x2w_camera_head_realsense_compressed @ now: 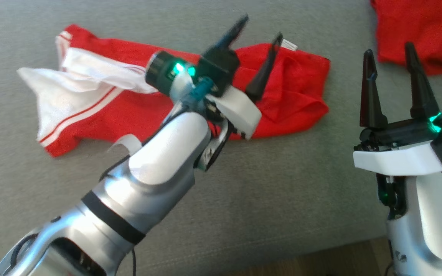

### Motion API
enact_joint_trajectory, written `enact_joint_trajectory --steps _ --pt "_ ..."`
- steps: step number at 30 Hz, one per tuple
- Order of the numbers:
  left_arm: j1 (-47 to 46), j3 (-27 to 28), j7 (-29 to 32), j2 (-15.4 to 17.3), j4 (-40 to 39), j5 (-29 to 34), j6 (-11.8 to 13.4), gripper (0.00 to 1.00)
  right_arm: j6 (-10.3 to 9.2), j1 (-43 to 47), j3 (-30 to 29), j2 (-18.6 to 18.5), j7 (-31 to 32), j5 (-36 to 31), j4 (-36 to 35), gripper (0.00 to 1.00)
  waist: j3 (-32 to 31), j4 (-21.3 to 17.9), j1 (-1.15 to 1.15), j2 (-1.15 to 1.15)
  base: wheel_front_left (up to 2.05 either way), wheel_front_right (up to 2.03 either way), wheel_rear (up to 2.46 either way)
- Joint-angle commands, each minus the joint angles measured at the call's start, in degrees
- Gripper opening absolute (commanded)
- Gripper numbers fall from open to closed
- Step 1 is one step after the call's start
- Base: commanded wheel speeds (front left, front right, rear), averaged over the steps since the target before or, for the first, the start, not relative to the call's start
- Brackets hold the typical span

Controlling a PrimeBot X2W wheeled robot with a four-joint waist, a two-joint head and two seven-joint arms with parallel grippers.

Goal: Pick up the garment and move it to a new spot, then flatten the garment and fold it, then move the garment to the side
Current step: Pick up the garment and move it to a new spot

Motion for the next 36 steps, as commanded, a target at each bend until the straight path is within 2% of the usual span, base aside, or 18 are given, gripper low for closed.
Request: enact_joint_trajectory --steps 1,6,13,22,29,36 --pt "-2.7 3.6 -0.5 0.4 -2.8 0.7 0.9 1.00 -0.04 0.3 0.8 0.4 -0.5 -0.5 -1.7 1.00 -1.6 2.5 0.00 0.00 0.00 0.00 0.00" --pt "0.4 11.2 -0.5 1.1 -6.4 3.6 1.7 1.00 -0.04 1.5 0.1 -0.4 -0.5 -1.3 -1.3 1.00 -4.2 6.7 0.00 0.00 0.00 0.00 0.00" --pt "8.0 20.0 -0.5 3.9 -12.4 6.7 1.3 1.00 -0.04 3.2 -0.6 -1.3 -0.5 -1.7 -0.9 1.00 -7.0 10.7 0.00 0.00 0.00 0.00 0.00" --pt "21.8 27.1 -0.5 6.4 -19.0 10.7 -0.2 1.00 -0.04 5.8 -0.7 -2.4 -0.5 -1.7 -0.6 1.00 -8.8 14.3 0.00 0.00 0.00 0.00 0.00" --pt "34.3 32.5 -0.5 4.5 -21.7 12.5 -2.1 1.00 -0.04 8.2 -0.4 -2.3 -0.3 -1.3 0.3 1.00 -10.4 14.8 0.00 0.00 0.00 0.00 0.00" --pt "38.6 36.8 -0.5 1.8 -22.6 14.4 -3.6 1.00 -0.04 8.8 -0.2 -2.0 -0.2 -1.0 1.0 1.00 -11.0 14.2 0.00 0.00 0.00 0.00 0.00"
